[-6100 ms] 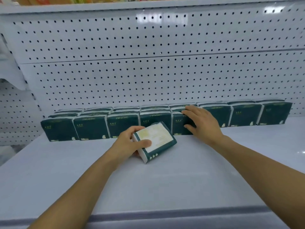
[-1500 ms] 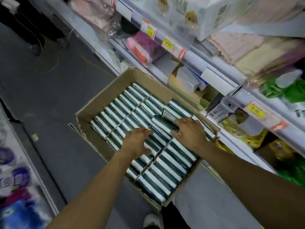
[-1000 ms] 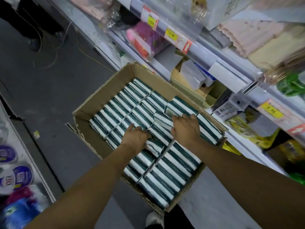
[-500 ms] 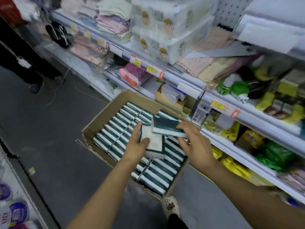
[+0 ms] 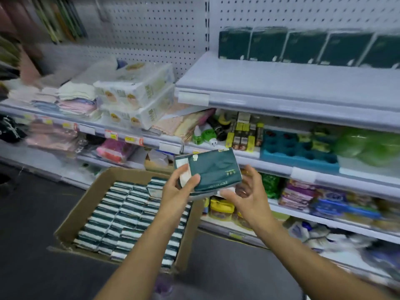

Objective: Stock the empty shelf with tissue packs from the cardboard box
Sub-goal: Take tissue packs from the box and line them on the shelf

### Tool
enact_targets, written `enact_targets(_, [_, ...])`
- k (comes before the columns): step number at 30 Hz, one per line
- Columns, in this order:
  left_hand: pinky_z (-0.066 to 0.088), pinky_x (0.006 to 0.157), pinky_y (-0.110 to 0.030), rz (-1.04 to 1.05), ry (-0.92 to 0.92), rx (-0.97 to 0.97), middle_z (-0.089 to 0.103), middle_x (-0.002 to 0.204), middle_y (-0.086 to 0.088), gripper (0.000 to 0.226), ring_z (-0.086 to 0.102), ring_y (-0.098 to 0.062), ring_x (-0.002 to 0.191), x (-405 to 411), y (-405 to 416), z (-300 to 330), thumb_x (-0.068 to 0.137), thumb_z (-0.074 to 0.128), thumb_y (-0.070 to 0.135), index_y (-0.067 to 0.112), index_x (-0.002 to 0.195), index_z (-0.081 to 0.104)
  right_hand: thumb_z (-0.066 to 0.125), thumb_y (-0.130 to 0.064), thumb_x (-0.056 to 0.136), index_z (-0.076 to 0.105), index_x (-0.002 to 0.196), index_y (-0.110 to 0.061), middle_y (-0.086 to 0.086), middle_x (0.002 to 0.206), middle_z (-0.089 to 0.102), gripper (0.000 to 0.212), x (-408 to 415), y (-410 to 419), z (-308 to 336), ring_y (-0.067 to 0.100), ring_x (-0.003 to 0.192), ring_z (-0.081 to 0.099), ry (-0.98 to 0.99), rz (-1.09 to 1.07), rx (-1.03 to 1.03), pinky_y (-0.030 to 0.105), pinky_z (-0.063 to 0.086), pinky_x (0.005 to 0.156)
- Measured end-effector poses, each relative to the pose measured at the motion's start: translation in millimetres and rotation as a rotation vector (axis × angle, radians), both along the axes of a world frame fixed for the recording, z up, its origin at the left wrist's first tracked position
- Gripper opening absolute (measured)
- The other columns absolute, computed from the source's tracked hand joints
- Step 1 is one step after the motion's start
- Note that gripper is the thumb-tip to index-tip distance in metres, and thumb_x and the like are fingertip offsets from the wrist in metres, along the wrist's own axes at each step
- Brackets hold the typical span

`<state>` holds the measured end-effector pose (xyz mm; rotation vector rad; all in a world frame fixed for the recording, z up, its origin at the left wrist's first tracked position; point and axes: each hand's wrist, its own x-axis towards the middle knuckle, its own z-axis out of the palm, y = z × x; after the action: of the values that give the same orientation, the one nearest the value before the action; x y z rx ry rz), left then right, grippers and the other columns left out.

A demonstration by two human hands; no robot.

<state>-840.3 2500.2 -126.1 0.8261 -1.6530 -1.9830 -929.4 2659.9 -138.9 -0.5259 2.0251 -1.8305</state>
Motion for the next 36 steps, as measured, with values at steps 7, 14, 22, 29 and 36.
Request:
enact_targets(7, [0.05, 0.073, -0.008, -0.148, 0.101, -0.273, 0.056, 0.122, 0.017, 0.038, 0.054, -0.002, 0.113, -71, 91, 46, 0.087, 0.073, 0.025, 0.034, 0.119, 0.055, 0.071, -0.025, 0.085, 0.068, 0.103, -0.022, -0.014, 0.098, 0.073, 0.019, -38, 77, 51, -0.004, 0.086, 0.067, -0.294, -0.212, -0.28, 0.013, 0.049, 0.067])
enact_targets(14, [0.039, 0.092, -0.017, -0.241, 0.155, -0.467, 0.054, 0.13, 0.015, 0.027, 0.049, -0.005, 0.12, -149, 206, 80, 0.098, 0.056, 0.036, 0.034, 0.124, 0.057, 0.067, -0.011, 0.088, 0.065, 0.096, -0.018, 0.004, 0.096, 0.07, 0.01, -122, 215, 104, 0.018, 0.082, 0.065, -0.228, -0.46, -0.416, 0.037, 0.054, 0.08])
enact_targets(22, [0.041, 0.1, -0.027, -0.364, 0.179, -0.625, 0.051, 0.13, 0.016, 0.034, 0.047, -0.007, 0.12, -250, 335, 125, 0.096, 0.062, 0.021, 0.032, 0.127, 0.055, 0.065, -0.015, 0.091, 0.064, 0.093, -0.01, -0.001, 0.078, 0.069, 0.006, -213, 376, 159, 0.009, 0.07, 0.065, 0.074, -0.555, -0.289, 0.024, 0.053, 0.058])
enact_targets(29, [0.055, 0.082, -0.029, -0.39, 0.218, -0.537, 0.054, 0.128, 0.004, 0.032, 0.057, -0.018, 0.11, -321, 404, 153, 0.096, 0.061, 0.019, 0.033, 0.124, 0.056, 0.074, -0.04, 0.081, 0.05, 0.112, -0.024, 0.006, 0.095, 0.071, 0.042, -296, 475, 201, 0.017, 0.085, 0.07, 0.36, -0.561, 0.052, 0.034, 0.057, 0.071])
enact_targets(36, [0.062, 0.063, -0.039, -0.427, 0.212, -0.431, 0.055, 0.124, -0.005, 0.032, 0.064, -0.022, 0.094, -388, 412, 177, 0.096, 0.061, 0.015, 0.031, 0.123, 0.057, 0.065, -0.048, 0.087, 0.049, 0.112, -0.03, -0.007, 0.11, 0.063, 0.035, -386, 498, 222, 0.018, 0.095, 0.059, 0.804, -0.589, 0.68, 0.034, 0.042, 0.074])
